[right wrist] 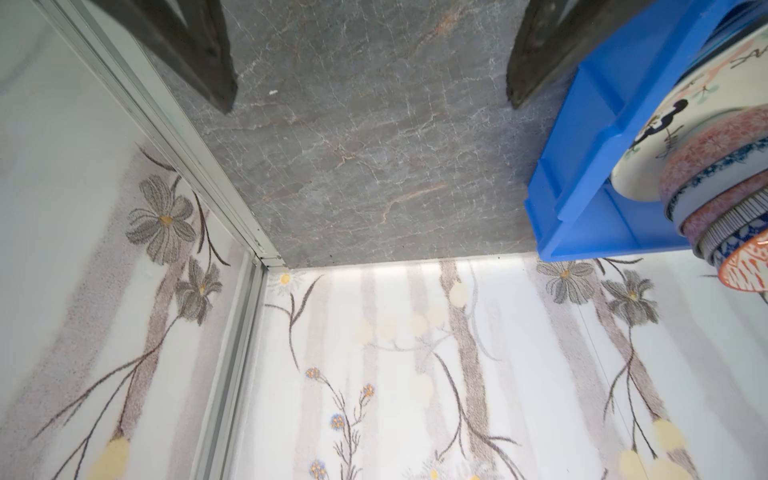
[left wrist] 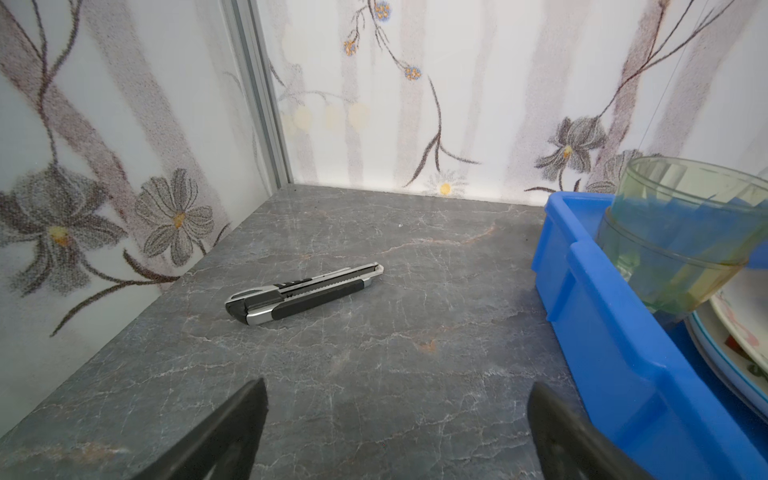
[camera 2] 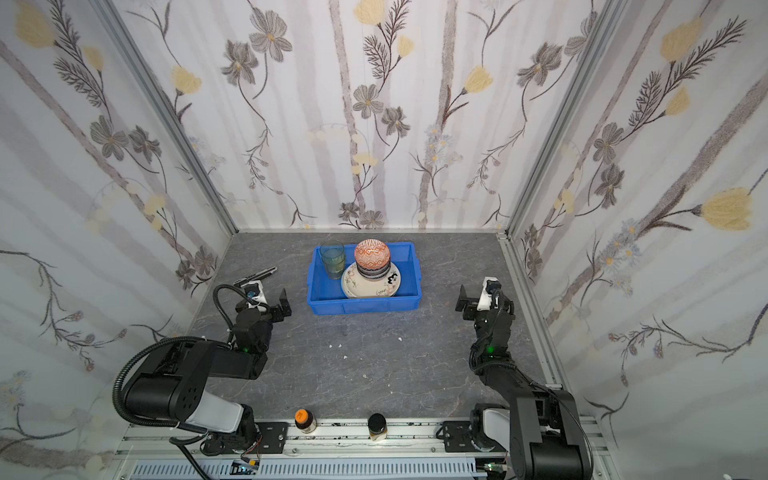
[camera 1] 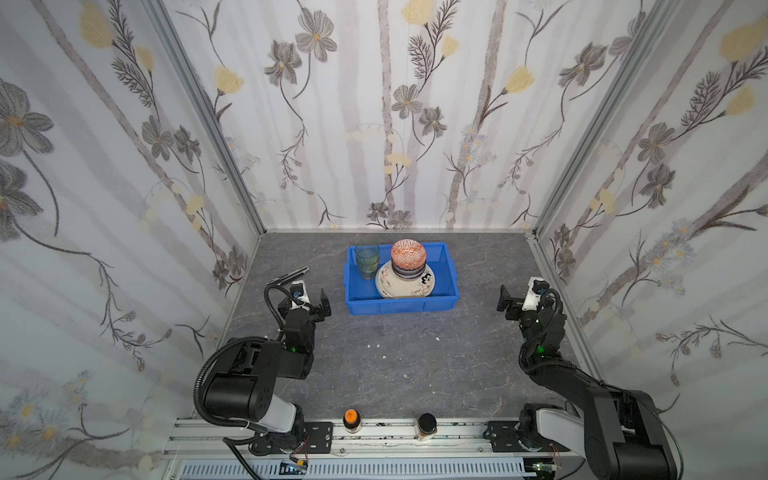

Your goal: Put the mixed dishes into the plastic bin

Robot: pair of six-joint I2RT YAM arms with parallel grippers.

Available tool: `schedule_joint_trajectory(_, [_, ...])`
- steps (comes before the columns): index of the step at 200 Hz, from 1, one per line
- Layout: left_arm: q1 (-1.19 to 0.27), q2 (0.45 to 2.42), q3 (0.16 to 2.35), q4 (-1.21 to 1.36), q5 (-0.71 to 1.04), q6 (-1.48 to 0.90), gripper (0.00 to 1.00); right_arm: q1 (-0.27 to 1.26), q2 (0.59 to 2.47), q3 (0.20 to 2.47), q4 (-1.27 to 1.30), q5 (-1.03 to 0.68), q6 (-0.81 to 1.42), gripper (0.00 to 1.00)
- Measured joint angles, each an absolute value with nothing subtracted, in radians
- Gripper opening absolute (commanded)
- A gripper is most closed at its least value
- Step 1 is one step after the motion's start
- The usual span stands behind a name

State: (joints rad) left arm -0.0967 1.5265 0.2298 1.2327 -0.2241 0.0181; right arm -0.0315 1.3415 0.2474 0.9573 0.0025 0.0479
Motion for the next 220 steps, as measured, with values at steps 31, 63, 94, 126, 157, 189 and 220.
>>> schedule_joint_trajectory(31, [-0.044, 1.578, 0.231, 1.261, -0.117, -0.007, 1.00, -0.032, 1.402, 0.257, 1.026, -0.021, 0.059, 1.00])
schedule_joint_trajectory(63, [-0.035, 1.583, 0.231, 1.285, -0.057, -0.025, 1.00, -0.032, 1.500, 0.207, 1.145, -0.047, 0.059, 1.00])
schedule_joint_trajectory(94, [-0.024, 1.584, 0.235, 1.286, -0.048, -0.032, 1.00, -0.030, 1.506, 0.213, 1.209, -0.068, 0.052, 1.00])
schedule_joint_trajectory(126, [-0.023, 1.584, 0.236, 1.286, -0.048, -0.038, 1.00, -0.025, 1.509, 0.209, 1.230, -0.073, 0.051, 1.00])
schedule_joint_trajectory(157, [-0.023, 1.584, 0.236, 1.286, -0.053, -0.052, 1.00, -0.024, 1.509, 0.208, 1.242, -0.073, 0.051, 1.00])
schedule_joint_trajectory(189, [-0.023, 1.584, 0.236, 1.286, -0.060, -0.056, 1.00, -0.023, 1.511, 0.208, 1.255, -0.073, 0.051, 1.00])
schedule_joint_trajectory(220, [-0.023, 1.584, 0.236, 1.286, -0.060, -0.057, 1.00, -0.023, 1.511, 0.208, 1.256, -0.073, 0.051, 1.00])
